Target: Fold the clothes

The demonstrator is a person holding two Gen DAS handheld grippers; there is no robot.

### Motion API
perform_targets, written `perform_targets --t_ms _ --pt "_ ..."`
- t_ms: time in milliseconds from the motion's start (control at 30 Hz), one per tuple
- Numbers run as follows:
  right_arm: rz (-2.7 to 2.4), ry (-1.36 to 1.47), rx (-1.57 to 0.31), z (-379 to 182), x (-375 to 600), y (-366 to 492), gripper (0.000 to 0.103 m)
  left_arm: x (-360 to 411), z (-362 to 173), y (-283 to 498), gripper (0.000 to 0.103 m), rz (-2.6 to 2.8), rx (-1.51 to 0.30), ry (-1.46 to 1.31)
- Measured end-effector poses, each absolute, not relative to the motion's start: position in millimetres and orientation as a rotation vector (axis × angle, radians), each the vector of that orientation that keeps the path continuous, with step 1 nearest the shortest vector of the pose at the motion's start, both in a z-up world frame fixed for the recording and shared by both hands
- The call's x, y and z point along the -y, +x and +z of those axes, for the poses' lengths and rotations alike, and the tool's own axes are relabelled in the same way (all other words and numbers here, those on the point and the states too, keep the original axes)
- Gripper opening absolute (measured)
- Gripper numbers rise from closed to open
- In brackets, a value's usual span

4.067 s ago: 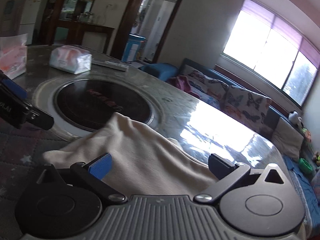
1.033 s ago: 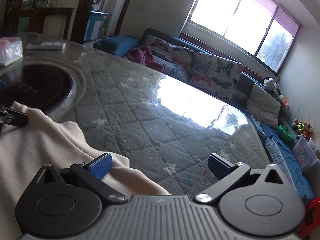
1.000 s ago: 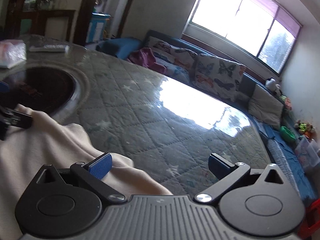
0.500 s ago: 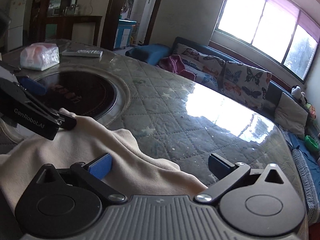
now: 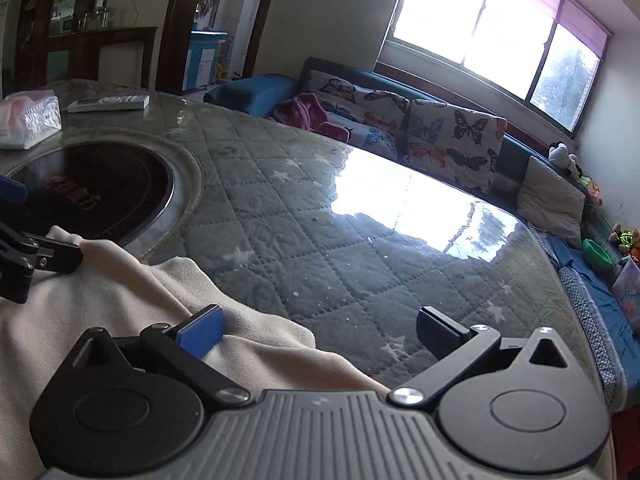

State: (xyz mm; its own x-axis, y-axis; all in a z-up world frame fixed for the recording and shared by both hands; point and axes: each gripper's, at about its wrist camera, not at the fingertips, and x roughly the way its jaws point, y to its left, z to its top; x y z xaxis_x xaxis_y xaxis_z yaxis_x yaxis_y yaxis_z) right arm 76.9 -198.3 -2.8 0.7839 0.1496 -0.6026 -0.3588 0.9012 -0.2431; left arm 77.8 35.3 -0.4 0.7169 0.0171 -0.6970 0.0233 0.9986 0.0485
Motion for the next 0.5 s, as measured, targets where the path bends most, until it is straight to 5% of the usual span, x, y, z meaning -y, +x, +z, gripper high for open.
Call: perform_targets --t_ms 500 --pt "0.598 -0.433 -0.557 24.2 166.6 -19.2 0.103 -64.4 13.5 47.4 0.103 0.045 -0.746 -0.015"
